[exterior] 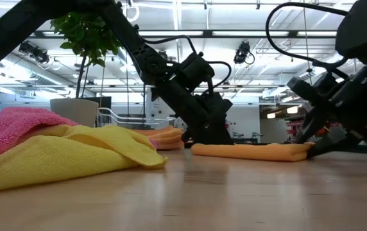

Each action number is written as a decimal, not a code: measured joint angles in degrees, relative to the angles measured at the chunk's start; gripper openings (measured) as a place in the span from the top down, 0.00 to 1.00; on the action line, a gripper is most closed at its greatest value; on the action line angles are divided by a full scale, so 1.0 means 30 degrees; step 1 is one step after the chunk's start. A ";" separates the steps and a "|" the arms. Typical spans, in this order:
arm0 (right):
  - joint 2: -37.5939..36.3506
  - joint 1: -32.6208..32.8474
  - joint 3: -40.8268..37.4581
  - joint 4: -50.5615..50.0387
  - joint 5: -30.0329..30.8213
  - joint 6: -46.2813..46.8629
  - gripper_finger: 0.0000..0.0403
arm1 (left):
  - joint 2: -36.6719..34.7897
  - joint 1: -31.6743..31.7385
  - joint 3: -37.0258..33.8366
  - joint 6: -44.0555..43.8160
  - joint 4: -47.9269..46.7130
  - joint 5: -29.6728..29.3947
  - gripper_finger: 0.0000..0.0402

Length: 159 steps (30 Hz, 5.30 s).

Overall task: Fold microfiber towels
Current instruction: Stack the folded right orange microfiber cloth on top of the orange microfiber cloths in the transparent bin, then fold the pink microfiber cloth

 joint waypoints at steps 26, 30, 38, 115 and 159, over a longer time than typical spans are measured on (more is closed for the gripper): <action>-0.7875 -0.1123 -0.0072 -0.2495 0.0648 -0.7444 1.00 | -0.4590 -0.0062 -0.0083 -0.1029 -0.2558 0.0062 0.97; -1.0088 -0.3443 0.0429 -0.2454 -0.0168 -1.1376 1.00 | -0.6354 -0.0330 -0.0066 -0.1328 -0.5077 -0.2727 0.97; -0.8949 -1.1187 0.4297 -0.0851 -0.5269 -2.1888 1.00 | -0.9050 -0.0993 -0.0058 -0.1973 -0.8640 -0.9482 0.97; 0.3645 -1.8960 2.1730 -0.9671 -1.6875 -3.6713 0.56 | -0.7379 0.4768 -0.0036 -0.0508 -1.4964 -0.8155 0.97; -0.8296 -1.8722 0.8013 -0.5726 -1.8208 -3.1494 0.73 | -0.7540 0.6637 0.2214 0.1041 -1.9877 -0.0588 0.82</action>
